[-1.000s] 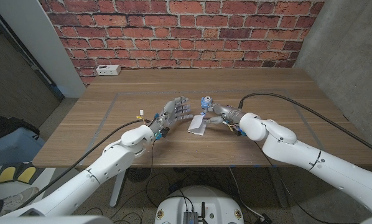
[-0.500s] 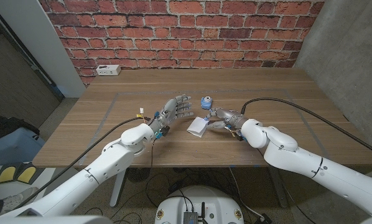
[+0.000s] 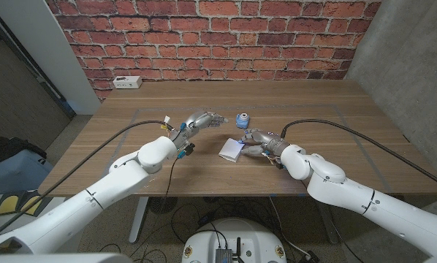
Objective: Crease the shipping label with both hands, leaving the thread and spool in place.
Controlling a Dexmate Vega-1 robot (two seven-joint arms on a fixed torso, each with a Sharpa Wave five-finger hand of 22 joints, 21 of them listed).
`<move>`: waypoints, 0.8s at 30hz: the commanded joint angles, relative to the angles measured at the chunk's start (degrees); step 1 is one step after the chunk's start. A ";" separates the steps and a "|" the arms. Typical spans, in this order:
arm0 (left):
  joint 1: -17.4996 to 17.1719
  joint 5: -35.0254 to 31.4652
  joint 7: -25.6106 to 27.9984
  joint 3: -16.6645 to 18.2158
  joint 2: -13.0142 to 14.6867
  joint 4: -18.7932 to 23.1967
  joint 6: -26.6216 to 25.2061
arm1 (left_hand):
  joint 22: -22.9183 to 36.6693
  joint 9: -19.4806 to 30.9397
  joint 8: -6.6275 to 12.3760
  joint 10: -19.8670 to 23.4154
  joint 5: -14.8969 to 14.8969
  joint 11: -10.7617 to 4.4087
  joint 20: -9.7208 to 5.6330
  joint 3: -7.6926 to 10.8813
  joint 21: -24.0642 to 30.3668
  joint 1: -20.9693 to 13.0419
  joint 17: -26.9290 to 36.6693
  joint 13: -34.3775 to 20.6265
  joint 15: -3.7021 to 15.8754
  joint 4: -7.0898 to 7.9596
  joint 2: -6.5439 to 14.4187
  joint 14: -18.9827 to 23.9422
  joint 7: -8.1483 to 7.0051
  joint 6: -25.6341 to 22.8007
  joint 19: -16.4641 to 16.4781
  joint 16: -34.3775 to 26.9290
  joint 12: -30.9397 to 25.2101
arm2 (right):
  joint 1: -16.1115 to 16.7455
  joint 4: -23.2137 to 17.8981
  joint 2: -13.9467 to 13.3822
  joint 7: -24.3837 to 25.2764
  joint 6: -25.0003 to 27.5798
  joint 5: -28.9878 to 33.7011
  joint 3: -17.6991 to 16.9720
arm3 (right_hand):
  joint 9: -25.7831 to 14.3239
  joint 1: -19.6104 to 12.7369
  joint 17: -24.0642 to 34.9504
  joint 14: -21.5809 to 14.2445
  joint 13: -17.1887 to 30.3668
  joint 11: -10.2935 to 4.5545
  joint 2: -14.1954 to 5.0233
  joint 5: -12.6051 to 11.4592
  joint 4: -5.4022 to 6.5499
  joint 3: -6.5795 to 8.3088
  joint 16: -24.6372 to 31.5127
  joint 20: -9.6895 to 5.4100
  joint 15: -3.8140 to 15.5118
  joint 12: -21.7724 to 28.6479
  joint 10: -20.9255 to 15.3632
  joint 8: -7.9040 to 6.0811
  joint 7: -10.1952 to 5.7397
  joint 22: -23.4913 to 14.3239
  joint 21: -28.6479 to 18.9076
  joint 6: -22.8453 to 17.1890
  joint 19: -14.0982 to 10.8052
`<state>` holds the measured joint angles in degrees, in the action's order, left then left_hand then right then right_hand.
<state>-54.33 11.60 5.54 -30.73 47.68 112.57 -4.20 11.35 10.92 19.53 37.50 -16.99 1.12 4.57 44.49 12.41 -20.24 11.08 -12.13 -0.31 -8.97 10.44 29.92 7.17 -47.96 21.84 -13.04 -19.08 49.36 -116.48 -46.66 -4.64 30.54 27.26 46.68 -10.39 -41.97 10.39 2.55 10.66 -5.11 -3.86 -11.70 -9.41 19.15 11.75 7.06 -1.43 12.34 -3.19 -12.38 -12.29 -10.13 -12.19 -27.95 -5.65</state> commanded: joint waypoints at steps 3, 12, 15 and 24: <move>8.57 -23.38 -7.82 -4.96 5.43 5.05 -9.47 | 0.17 0.34 0.34 4.11 -0.75 0.17 -1.23 -1.63 -0.49 0.85 0.72 -1.04 0.11 2.48 -0.38 2.36 1.38 -3.17 -2.36 -1.17 -1.62 | 0.55 0.04 0.26 0.78 0.02 2.18 0.23 | -0.14 -0.30 0.09 0.00 0.13 -0.27 0.68 -0.47 0.14 -0.44 0.40 0.08 -0.04 -0.01 -0.24 0.37 -0.20 -0.08 0.04 0.00 -0.63; 14.05 -30.73 -16.55 -8.37 4.70 3.90 -8.09 | 0.60 0.49 0.07 6.44 0.28 2.71 -0.89 -5.77 -0.27 7.32 2.42 -2.49 0.38 9.26 -1.02 5.30 2.74 -6.74 -5.30 -2.77 -2.43 | 0.92 -0.04 0.49 0.92 0.34 3.21 0.14 | -0.13 -0.49 0.09 -0.18 0.13 -0.19 0.90 -0.62 0.18 -0.60 0.34 0.06 0.08 -0.16 -0.30 0.99 -0.17 -0.09 0.06 0.97 -0.79; 15.63 -32.20 -19.65 -9.23 4.10 3.41 -7.67 | 0.68 0.50 0.17 7.15 0.01 3.04 -0.36 -5.20 0.25 6.58 2.56 -2.81 0.61 8.62 -0.40 5.31 2.93 -7.78 -4.71 -2.87 -2.74 | 1.03 -0.05 0.51 0.89 0.20 3.21 -0.02 | -0.13 -0.53 0.09 -0.26 0.13 -0.13 0.95 -0.65 0.19 -0.63 0.35 0.05 0.08 -0.18 -0.34 0.99 -0.17 -0.09 0.06 0.89 -0.84; 19.60 -32.80 -27.17 -11.24 1.40 -0.42 -4.24 | 0.81 1.32 1.29 10.18 -1.47 3.38 -0.10 -2.71 3.04 2.90 4.15 -4.03 1.80 6.36 0.67 6.88 3.26 -12.31 0.79 -4.61 -4.17 | 1.65 -0.41 0.62 1.31 0.10 4.01 -0.12 | -0.13 -0.60 0.09 -0.32 0.14 -0.38 1.17 -0.75 0.23 -0.80 0.29 0.12 0.09 -0.28 -0.40 1.25 -0.03 -0.09 0.07 1.27 -0.98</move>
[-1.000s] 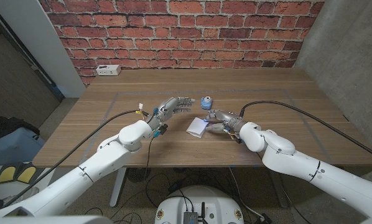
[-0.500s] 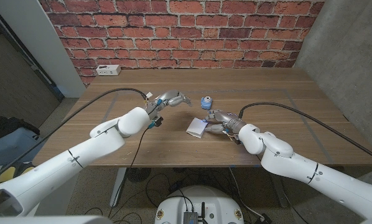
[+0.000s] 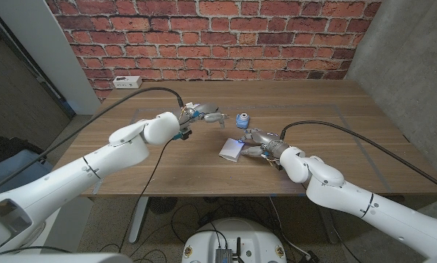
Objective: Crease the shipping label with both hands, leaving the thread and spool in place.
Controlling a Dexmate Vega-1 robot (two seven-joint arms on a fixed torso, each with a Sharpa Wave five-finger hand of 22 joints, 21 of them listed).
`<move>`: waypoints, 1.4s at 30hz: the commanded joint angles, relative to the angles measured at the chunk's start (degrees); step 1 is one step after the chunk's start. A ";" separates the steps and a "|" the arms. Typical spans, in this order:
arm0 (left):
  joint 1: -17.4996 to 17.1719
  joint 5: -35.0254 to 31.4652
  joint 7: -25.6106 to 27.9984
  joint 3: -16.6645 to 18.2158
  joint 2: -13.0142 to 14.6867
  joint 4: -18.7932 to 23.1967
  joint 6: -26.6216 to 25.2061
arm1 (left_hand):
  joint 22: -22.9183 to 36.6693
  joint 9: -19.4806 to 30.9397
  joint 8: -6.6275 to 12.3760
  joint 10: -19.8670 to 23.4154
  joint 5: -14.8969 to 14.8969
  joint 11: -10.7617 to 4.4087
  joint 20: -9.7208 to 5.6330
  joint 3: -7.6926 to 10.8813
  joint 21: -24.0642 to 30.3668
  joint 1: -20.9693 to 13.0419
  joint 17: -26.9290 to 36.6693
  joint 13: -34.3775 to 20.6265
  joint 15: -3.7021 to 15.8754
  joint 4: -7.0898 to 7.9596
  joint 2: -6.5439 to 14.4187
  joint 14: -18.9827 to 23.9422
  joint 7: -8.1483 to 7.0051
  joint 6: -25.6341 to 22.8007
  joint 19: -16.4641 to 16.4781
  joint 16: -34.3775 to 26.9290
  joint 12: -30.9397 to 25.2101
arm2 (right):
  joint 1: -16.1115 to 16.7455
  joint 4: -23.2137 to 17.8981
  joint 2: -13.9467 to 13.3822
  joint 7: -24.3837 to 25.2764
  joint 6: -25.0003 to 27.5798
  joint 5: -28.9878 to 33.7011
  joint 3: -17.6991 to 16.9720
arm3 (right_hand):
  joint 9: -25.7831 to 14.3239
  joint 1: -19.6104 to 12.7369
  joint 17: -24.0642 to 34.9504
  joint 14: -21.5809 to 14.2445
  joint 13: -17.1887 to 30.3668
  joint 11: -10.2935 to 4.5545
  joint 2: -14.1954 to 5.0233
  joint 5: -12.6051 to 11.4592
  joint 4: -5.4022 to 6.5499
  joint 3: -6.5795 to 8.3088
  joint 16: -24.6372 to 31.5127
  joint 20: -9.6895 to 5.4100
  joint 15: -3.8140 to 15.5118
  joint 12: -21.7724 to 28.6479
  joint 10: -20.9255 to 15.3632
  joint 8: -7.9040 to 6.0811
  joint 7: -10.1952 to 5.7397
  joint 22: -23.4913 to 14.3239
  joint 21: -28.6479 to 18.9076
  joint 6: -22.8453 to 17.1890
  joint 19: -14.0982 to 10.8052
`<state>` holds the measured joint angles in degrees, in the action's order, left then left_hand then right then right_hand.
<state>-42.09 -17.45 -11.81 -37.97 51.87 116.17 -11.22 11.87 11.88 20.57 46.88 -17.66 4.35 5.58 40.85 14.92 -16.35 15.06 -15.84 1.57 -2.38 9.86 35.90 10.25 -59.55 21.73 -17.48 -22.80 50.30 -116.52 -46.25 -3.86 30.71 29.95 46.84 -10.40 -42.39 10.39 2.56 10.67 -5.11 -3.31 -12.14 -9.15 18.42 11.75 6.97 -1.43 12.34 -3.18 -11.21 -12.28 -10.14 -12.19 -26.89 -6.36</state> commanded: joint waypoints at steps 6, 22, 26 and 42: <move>9.50 -3.60 -14.09 -5.67 -4.85 -6.58 3.70 | 0.21 0.10 -1.14 -1.69 -1.51 0.15 -1.98 2.12 0.62 -1.15 -0.24 -0.69 -0.63 0.17 0.79 -0.37 -0.03 1.06 0.71 0.92 0.54 | 1.39 -0.25 0.12 2.00 -1.02 1.58 -0.84 | -0.14 -1.35 0.09 -1.00 0.12 -1.03 0.45 -0.86 -0.01 -0.07 0.23 -0.07 0.46 -0.26 -1.70 -1.05 -0.05 -0.09 0.09 -4.15 -0.83; 14.37 -13.40 -22.94 -11.48 -6.95 -5.36 2.06 | 0.17 -0.43 -1.72 2.19 -1.84 0.53 -2.63 2.75 -0.45 0.72 -2.07 -1.09 -0.15 2.88 0.16 3.84 0.84 -2.52 -3.55 1.16 -0.44 | 1.88 -0.42 0.48 2.29 -0.36 4.61 -0.70 | -0.09 -5.46 -0.02 -3.07 0.06 -2.46 -0.82 -1.47 -0.55 0.87 0.32 -0.90 1.93 -0.11 -4.52 -1.91 -0.17 -0.03 0.16 -10.89 -1.94; 14.26 -20.39 -23.01 -12.87 -6.73 -3.35 1.87 | 0.19 -0.59 -1.37 4.58 -1.89 0.13 -3.02 3.07 -0.23 0.68 -2.18 -1.00 0.45 3.00 0.53 5.00 0.81 -4.81 -3.47 0.93 -1.09 | 1.85 -0.30 0.63 2.15 -0.36 4.94 -0.71 | -0.08 -5.83 -0.02 -3.23 0.06 -2.66 -0.83 -1.48 -0.54 0.87 0.30 -0.88 2.01 -0.15 -4.72 -1.95 -0.19 -0.03 0.20 -11.63 -1.99; 13.22 -23.90 -25.98 -12.39 -9.17 -5.91 4.75 | -0.21 -0.52 -1.71 6.75 -2.93 1.45 -6.01 5.73 2.47 -1.71 -2.81 -1.56 1.35 1.90 1.01 4.75 1.57 -9.09 2.25 2.15 -1.24 | 1.40 0.08 1.09 1.32 -0.47 5.65 -0.82 | -0.01 -6.14 0.02 -3.21 0.06 -2.87 -0.66 -1.40 -0.27 0.57 0.15 -1.06 2.24 -0.40 -4.78 -1.42 -0.30 -0.04 0.31 -11.93 -1.98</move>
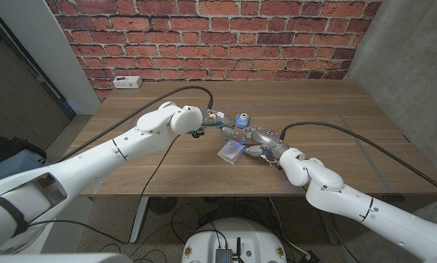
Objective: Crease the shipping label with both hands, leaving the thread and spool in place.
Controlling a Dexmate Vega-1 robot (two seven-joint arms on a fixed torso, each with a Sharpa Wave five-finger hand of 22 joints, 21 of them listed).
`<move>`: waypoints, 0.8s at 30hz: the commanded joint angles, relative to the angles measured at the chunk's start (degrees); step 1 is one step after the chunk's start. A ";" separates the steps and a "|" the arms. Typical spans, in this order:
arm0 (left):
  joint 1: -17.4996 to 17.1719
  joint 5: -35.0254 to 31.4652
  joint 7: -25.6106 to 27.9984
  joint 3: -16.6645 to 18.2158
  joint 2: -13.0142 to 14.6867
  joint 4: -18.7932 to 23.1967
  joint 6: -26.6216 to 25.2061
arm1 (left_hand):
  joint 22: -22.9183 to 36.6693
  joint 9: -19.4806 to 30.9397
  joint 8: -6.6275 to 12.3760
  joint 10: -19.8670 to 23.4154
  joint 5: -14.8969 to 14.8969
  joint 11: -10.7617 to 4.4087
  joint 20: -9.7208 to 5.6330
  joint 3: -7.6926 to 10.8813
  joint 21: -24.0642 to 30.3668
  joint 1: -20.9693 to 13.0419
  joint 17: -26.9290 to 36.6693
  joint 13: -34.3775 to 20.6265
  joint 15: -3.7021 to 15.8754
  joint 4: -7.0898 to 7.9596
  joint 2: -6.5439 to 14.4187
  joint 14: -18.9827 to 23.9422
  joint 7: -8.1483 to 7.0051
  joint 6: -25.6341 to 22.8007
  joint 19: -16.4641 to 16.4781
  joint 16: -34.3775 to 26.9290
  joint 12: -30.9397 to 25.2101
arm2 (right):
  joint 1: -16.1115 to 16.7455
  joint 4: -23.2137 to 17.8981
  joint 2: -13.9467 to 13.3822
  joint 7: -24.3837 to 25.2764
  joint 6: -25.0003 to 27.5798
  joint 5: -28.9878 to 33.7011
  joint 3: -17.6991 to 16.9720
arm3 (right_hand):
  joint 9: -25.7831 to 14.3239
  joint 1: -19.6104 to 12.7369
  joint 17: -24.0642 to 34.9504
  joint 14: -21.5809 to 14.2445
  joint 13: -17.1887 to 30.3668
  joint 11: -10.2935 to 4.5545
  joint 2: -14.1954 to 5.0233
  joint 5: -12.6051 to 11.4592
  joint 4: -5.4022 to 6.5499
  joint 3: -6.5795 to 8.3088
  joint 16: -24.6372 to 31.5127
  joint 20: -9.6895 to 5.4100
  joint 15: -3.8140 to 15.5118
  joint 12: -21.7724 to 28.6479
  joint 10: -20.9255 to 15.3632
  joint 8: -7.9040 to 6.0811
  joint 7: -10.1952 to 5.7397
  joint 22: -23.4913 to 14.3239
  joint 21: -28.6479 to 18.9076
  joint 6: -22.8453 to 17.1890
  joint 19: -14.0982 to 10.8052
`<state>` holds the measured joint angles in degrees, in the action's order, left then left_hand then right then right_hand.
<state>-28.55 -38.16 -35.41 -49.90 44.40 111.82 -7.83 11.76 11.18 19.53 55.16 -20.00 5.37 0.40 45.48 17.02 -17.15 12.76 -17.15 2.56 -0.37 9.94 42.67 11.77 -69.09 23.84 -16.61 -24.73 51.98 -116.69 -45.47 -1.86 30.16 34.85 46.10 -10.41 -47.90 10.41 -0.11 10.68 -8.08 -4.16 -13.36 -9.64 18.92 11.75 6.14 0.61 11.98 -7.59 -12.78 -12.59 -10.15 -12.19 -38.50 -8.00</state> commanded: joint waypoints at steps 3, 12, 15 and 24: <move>-0.27 -2.74 -3.21 -0.70 -2.47 -2.86 1.69 | -0.22 0.19 -0.96 -1.94 -0.74 0.65 -1.28 1.47 0.51 -1.09 -0.75 -0.28 0.05 -0.05 1.07 -2.51 0.12 0.66 0.57 1.76 0.94 | -0.42 0.27 0.39 -0.80 0.07 0.98 -0.04 | 0.01 -0.64 0.02 -0.57 0.05 0.16 0.20 -0.17 0.26 0.03 0.15 -0.19 0.17 -0.06 -0.37 0.22 0.00 -0.03 0.32 -0.31 -0.35; 0.58 -2.45 -4.97 -2.24 -3.97 -5.92 3.55 | -0.49 0.41 -1.61 -2.92 -0.91 0.77 -1.70 1.89 0.35 -1.33 -0.85 -0.37 -0.28 0.48 1.29 -3.55 0.20 1.41 0.44 2.51 1.52 | -0.60 0.45 0.61 -1.19 0.34 1.36 -0.01 | 0.03 -0.73 0.04 -0.56 0.05 0.20 0.22 -0.14 0.40 -0.13 0.10 -0.29 0.23 -0.18 -0.39 0.56 -0.01 -0.04 0.36 -0.21 -0.35; 0.75 -2.23 -5.57 -2.36 -4.25 -6.38 3.54 | -0.56 0.59 -1.61 -2.65 -0.88 0.81 -1.83 1.79 0.36 -1.40 -0.72 -0.40 -0.32 0.63 1.31 -3.19 0.24 1.31 0.56 2.34 1.48 | -0.57 0.50 0.66 -1.03 0.30 1.46 -0.06 | 0.03 -0.75 0.05 -0.59 0.06 0.29 0.24 -0.14 0.45 -0.19 0.09 -0.25 0.25 -0.19 -0.45 0.70 -0.01 -0.04 0.38 -0.11 -0.34; 1.26 -0.50 -6.14 -2.45 -4.97 -7.93 3.71 | -0.79 2.29 -0.64 -3.29 -0.70 2.09 0.22 1.06 0.37 -1.46 0.10 -0.89 -2.04 1.99 1.49 -3.60 0.41 -0.06 1.00 2.18 1.81 | -0.97 0.82 0.82 -1.55 0.23 1.47 -0.05 | 0.03 -0.86 0.07 -0.56 0.06 0.25 0.23 -0.12 0.55 -0.34 0.03 -0.28 0.26 -0.27 -0.51 0.97 -0.02 -0.04 0.43 -0.05 -0.31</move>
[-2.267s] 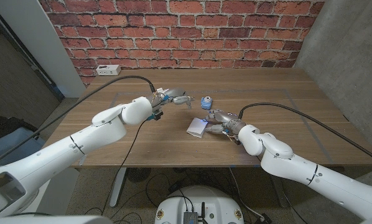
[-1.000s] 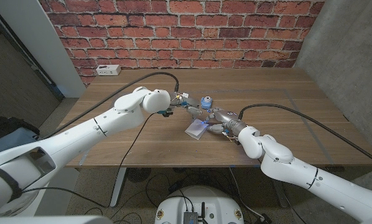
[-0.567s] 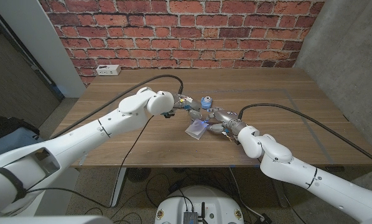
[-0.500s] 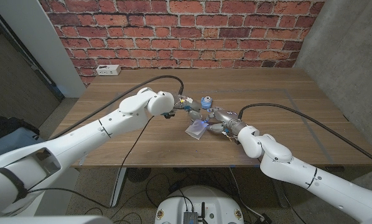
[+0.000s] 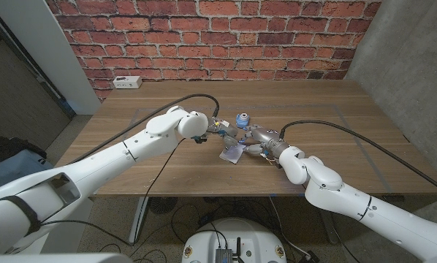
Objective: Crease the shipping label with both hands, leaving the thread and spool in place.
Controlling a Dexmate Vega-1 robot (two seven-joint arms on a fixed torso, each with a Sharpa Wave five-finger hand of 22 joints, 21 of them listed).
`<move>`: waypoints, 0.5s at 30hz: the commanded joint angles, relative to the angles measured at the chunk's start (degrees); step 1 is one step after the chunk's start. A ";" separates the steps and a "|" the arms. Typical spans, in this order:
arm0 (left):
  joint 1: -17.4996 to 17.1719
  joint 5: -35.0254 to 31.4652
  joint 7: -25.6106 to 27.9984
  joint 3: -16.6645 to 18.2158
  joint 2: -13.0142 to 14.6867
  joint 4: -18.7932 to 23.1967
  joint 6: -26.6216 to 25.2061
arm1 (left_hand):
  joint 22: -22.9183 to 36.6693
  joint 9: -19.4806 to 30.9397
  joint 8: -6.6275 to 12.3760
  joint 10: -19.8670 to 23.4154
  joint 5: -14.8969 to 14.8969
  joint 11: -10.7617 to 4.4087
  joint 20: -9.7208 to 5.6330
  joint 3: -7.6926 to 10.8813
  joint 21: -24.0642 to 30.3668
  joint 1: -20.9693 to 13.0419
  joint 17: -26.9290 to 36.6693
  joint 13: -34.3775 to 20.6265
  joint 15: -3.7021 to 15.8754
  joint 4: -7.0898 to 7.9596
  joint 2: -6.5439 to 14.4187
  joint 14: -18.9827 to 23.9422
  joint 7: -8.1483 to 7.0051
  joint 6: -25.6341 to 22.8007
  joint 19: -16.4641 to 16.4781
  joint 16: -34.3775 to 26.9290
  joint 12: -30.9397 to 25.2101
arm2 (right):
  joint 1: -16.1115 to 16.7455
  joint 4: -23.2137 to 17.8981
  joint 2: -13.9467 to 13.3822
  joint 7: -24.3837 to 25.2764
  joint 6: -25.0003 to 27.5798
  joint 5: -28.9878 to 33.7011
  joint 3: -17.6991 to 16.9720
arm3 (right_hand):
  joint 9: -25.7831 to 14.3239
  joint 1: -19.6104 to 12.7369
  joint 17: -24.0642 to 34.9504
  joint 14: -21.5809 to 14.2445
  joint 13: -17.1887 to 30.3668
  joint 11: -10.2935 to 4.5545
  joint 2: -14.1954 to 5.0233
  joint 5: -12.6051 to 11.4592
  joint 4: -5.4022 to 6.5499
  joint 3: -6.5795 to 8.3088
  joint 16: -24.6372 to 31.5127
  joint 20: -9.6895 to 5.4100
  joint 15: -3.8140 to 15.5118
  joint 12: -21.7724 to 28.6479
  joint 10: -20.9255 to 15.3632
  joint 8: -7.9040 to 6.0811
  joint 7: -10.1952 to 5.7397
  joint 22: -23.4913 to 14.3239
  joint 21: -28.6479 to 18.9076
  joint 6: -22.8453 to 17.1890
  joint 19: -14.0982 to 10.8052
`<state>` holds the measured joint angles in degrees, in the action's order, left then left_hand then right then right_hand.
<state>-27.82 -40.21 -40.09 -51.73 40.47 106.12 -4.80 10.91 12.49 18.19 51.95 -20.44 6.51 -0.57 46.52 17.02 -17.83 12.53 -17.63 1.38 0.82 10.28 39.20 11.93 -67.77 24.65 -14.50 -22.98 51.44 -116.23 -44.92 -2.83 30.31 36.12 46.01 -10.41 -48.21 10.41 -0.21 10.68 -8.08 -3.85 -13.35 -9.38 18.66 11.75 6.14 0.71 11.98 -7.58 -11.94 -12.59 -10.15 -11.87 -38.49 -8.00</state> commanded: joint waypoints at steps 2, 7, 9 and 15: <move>0.54 2.04 -1.40 -0.57 -1.07 -2.41 0.82 | 0.03 1.31 0.95 -0.15 -0.29 0.98 1.31 0.08 0.35 -0.90 0.38 -0.53 -1.00 0.94 1.24 -0.22 0.29 -1.70 0.21 0.10 0.07 | -0.54 0.46 0.27 -0.70 0.01 0.20 0.05 | 0.03 -0.58 0.07 -0.49 0.06 0.37 -0.09 -0.12 0.31 -0.11 0.03 -0.22 0.12 -0.24 -0.63 0.18 -0.02 -0.04 0.10 -0.07 -0.36; -0.42 2.78 2.27 0.55 -0.35 -1.84 2.21 | -0.02 2.18 1.26 -0.59 -0.24 1.02 2.29 -0.06 0.33 -1.11 0.74 -0.90 -1.34 1.32 1.21 -0.51 0.24 -1.60 0.39 0.03 0.20 | -0.78 0.68 0.23 -0.78 -0.53 -0.01 -0.03 | 0.03 -0.69 0.07 -0.48 0.06 0.26 -0.12 -0.13 0.35 -0.18 0.00 -0.29 0.18 -0.31 -0.63 0.29 -0.02 -0.04 0.10 -0.15 -0.42; -0.87 2.80 4.02 1.05 0.00 -1.52 2.92 | -0.03 2.37 1.28 -0.66 -0.21 0.90 2.55 -0.13 0.31 -1.16 0.83 -1.00 -1.54 1.34 1.11 -0.62 0.21 -1.44 0.38 0.02 0.22 | -0.66 0.83 0.28 -0.20 -1.20 -0.36 -0.25 | 0.03 -0.75 0.08 -0.52 0.06 0.26 -0.16 -0.13 0.37 -0.20 0.00 -0.41 0.24 -0.32 -0.68 0.28 0.01 -0.04 0.11 -0.32 -0.45; -2.79 4.19 10.85 3.40 1.12 -1.07 6.47 | 0.00 3.60 1.07 -2.46 0.17 0.34 2.82 -0.61 -0.13 -1.23 1.32 -1.67 -1.49 1.83 0.77 -2.43 0.02 0.52 -0.52 0.47 0.87 | -1.25 1.03 0.62 -0.82 -0.62 0.51 0.23 | 0.01 -0.90 0.08 -0.60 0.07 0.26 -0.24 -0.14 0.41 -0.26 0.00 -0.52 0.31 -0.31 -0.88 0.26 0.03 -0.04 0.12 -0.75 -0.46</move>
<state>-28.41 -38.03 -38.35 -51.04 40.32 104.56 -2.80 10.92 15.50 19.08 50.26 -20.43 7.02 2.16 45.96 17.02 -18.43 13.54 -18.88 -0.28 2.30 10.59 37.76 11.96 -68.18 24.33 -13.93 -22.54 50.87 -115.68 -44.70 -3.28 29.83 36.25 45.97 -10.42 -48.51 10.41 -0.53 10.68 -7.76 -4.16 -13.35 -9.15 18.43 11.75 5.83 1.03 11.98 -7.89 -11.94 -12.59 -10.15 -11.88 -38.49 -8.31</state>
